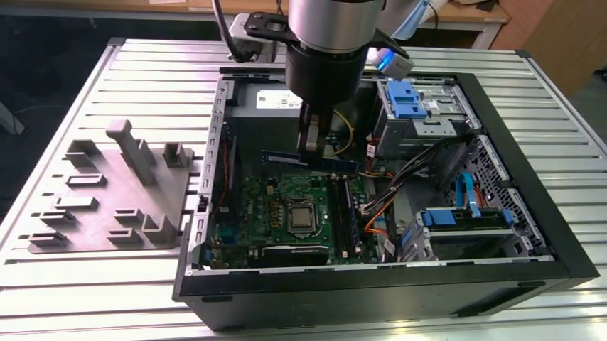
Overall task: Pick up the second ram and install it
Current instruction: 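Insert the second ram into the second slot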
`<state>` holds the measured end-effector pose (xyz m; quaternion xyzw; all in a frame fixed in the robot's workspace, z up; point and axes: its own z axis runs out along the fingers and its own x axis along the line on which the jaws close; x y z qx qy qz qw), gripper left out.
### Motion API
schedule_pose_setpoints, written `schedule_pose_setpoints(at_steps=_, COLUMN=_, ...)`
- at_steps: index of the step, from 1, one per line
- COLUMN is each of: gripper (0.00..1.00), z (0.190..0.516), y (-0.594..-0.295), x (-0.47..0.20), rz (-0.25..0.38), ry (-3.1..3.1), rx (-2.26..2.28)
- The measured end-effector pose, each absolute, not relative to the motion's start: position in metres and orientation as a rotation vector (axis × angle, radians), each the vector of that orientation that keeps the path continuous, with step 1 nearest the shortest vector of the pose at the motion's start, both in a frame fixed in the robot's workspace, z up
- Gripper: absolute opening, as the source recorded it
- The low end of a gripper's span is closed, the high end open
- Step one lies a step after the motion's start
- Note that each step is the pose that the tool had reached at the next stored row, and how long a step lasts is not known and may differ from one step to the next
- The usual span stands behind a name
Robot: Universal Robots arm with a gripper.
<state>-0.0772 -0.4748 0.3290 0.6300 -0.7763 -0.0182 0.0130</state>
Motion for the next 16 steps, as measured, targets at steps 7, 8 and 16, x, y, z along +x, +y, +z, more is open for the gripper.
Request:
schedule_pose_setpoints(at_steps=7, gripper=0.11, z=0.3279, y=-0.4748, x=-0.0772, rz=-0.059, ry=-2.541, rx=1.806)
schedule_pose_setpoints(at_steps=8, gripper=0.11, z=0.3277, y=-0.4748, x=-0.0772, rz=-0.06, ry=-2.557, rx=1.783)
schedule_pose_setpoints(at_steps=16, gripper=0.11, z=0.3262, y=-0.4748, x=-0.0771, rz=-0.062, ry=-2.683, rx=1.594)
